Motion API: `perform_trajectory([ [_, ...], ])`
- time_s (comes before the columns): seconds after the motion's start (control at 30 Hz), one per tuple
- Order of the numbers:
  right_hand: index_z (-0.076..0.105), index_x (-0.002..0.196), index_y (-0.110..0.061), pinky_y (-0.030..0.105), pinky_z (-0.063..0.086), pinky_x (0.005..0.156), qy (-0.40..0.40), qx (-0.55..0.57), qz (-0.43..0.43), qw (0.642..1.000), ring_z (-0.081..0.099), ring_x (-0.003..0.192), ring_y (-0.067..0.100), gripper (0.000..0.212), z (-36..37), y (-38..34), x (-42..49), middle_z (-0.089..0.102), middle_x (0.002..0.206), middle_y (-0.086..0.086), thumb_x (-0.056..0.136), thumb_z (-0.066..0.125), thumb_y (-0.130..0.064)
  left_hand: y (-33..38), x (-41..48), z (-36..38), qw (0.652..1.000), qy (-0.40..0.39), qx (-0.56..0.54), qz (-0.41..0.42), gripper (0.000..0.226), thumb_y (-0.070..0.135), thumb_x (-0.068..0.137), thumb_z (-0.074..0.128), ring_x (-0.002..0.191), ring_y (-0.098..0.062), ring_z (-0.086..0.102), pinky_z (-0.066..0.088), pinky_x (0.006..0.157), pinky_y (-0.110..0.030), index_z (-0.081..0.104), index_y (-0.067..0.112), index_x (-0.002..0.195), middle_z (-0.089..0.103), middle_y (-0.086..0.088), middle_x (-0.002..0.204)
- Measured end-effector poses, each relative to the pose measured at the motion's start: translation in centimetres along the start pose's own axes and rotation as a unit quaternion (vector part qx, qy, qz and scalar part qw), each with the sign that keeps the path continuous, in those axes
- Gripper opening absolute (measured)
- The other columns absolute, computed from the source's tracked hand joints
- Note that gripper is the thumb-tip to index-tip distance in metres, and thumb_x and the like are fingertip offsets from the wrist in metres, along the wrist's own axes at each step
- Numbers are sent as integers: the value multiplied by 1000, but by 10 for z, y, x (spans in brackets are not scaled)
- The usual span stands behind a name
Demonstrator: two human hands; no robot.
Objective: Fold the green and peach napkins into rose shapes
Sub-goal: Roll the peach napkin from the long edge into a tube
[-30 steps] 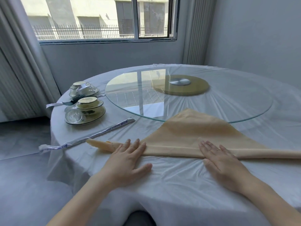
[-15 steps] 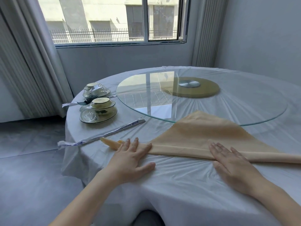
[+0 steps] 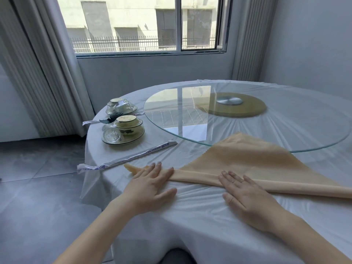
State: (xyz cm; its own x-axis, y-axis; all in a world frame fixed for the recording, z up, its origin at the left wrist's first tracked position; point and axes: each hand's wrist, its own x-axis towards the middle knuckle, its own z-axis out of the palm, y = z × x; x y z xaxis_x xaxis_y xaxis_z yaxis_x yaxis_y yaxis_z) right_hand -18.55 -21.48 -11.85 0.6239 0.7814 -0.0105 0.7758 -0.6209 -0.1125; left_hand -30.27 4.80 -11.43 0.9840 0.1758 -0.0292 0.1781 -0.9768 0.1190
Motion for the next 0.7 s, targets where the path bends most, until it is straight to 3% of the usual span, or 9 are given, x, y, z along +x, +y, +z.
perform_trajectory([
  [0.07, -4, 148, -31, 18, -11, 109, -2, 0, 0, 1000, -18, 131, -10, 91, 0, -1, 0, -10, 154, -18, 63, -19, -59, -9, -3, -1, 1000, -8, -4, -11, 108, 95, 45, -12, 145, -17, -8, -3, 115, -33, 1, 52, 143, -4, 3, 159],
  [0.2, -4, 148, -31, 17, -12, 107, 7, 6, -1, 1000, -19, 129, -11, 91, -1, 0, -1, -13, 149, -22, 62, -19, -59, -16, -6, -4, 999, -23, -19, -26, 98, 90, 52, 1, 145, -20, -10, -3, 115, -35, 2, 53, 143, -6, 4, 158],
  [0.33, -2, 149, -29, 18, -12, 108, 8, 14, 4, 1000, -18, 129, -11, 92, -1, -1, -1, -8, 154, -17, 63, -17, -60, -8, -2, -9, 997, -41, -43, -49, 100, 89, 53, -2, 145, -25, -6, -2, 115, -43, 12, 49, 144, 0, 1, 159],
  [0.43, 0, 149, -29, 20, -11, 109, 10, 24, 2, 1000, -17, 129, -10, 91, 1, 0, -1, -6, 155, -15, 64, -16, -60, 14, 6, -19, 997, -23, 49, -50, 73, 71, 84, 11, 146, -28, -2, -3, 114, -52, 27, 32, 144, 4, -3, 159],
  [0.53, 1, 149, -28, 22, -10, 111, 19, 19, 0, 1000, -15, 133, -9, 91, 2, 0, 0, -4, 156, -15, 65, -14, -60, 50, 17, -19, 996, 40, 45, 71, 56, 48, 98, 28, 146, -18, 4, 4, 118, -44, 26, 19, 146, 7, -1, 159],
  [0.6, 3, 149, -27, 22, -8, 111, 28, 16, -1, 999, -9, 139, -4, 90, 3, 0, 0, -2, 156, -13, 66, -12, -60, 73, 25, -13, 984, 60, -39, 163, 49, 39, 97, 40, 144, -14, 17, 18, 116, -34, 35, 20, 143, 21, 1, 156],
  [0.7, 10, 149, -24, 14, -7, 111, 49, 51, -30, 997, -3, 139, -5, 87, 0, 9, -5, 3, 154, -15, 72, -1, -61, 92, 31, -8, 971, 37, -119, 203, 42, 35, 89, 41, 124, -18, 49, 41, 98, -31, 58, 21, 125, 52, 2, 136],
])
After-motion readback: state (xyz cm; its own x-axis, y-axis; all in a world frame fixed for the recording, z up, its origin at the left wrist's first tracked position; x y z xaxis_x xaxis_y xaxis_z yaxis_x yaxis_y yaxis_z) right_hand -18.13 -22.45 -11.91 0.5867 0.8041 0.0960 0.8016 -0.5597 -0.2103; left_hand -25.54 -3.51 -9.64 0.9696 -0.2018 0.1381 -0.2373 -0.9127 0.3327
